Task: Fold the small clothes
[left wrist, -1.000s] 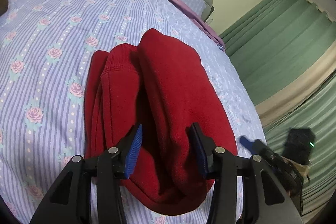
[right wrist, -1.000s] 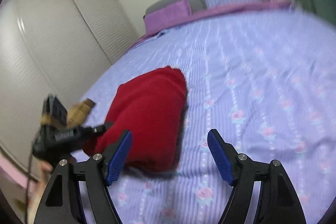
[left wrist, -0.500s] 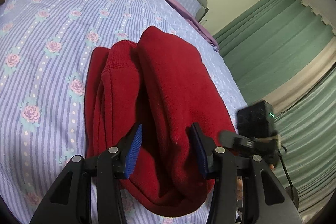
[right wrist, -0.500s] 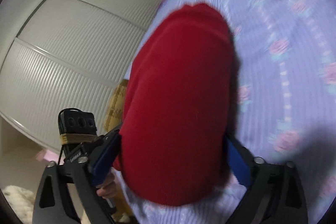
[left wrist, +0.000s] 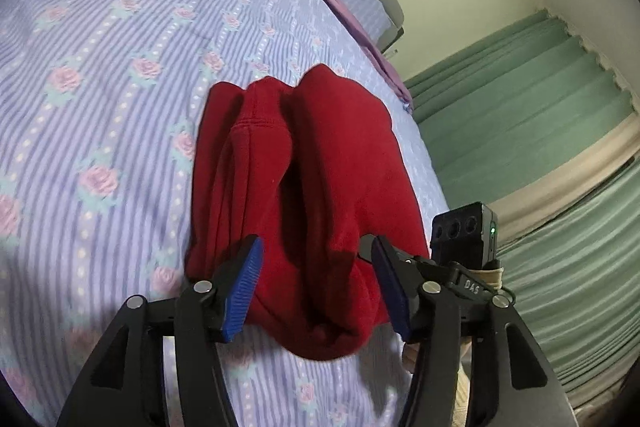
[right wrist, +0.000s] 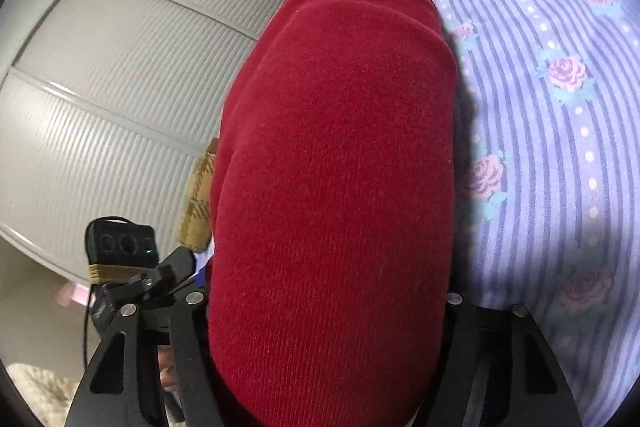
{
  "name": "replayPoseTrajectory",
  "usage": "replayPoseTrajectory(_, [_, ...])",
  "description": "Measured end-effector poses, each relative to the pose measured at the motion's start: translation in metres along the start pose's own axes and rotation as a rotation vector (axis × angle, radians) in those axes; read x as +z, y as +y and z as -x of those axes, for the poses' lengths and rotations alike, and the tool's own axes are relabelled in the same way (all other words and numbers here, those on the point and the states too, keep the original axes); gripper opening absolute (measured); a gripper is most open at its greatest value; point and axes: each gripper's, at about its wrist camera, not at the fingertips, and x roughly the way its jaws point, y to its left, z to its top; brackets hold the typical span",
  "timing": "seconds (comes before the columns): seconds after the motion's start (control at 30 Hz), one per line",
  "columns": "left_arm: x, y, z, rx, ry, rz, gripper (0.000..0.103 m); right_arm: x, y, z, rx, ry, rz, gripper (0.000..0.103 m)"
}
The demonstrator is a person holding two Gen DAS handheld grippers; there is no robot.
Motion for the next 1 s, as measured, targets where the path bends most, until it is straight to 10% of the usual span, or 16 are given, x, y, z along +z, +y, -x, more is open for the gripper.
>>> replayPoseTrajectory(0.17, [-0.004, 0.008, 0.010, 0.053, -0.005, 0.032, 0.074, 0.000, 0.008, 0.011, -0.016, -0.032, -0.001, 0.065])
replayPoseTrajectory(0.4, [-0.023, 0.054, -0.017, -0.065, 0.073, 0.277, 0.093, 0.007, 0.010, 0.001, -0.023, -0.017, -0.012, 0.064])
replayPoseTrajectory(0.63, [-0.010, 0.030, -0.046, -0.081, 0.090, 0.243, 0.097, 0.007, -0.001, -0.001, 0.023, -0.011, -0.029, 0.064])
replayPoseTrajectory(0.7, [-0.012, 0.021, -0.052, -0.069, 0.070, 0.213, 0.091, 0.004, -0.007, 0.000, 0.030, -0.012, -0.033, 0.064])
replayPoseTrajectory(0.77, [-0.017, 0.014, -0.053, -0.014, 0.046, 0.164, 0.058, 0.005, -0.009, -0.002, 0.033, -0.022, -0.039, 0.065])
replayPoseTrajectory(1.0, [-0.028, 0.015, -0.034, -0.118, -0.013, 0.187, 0.044, -0.026, 0.010, 0.020, -0.034, -0.060, 0.054, 0.065])
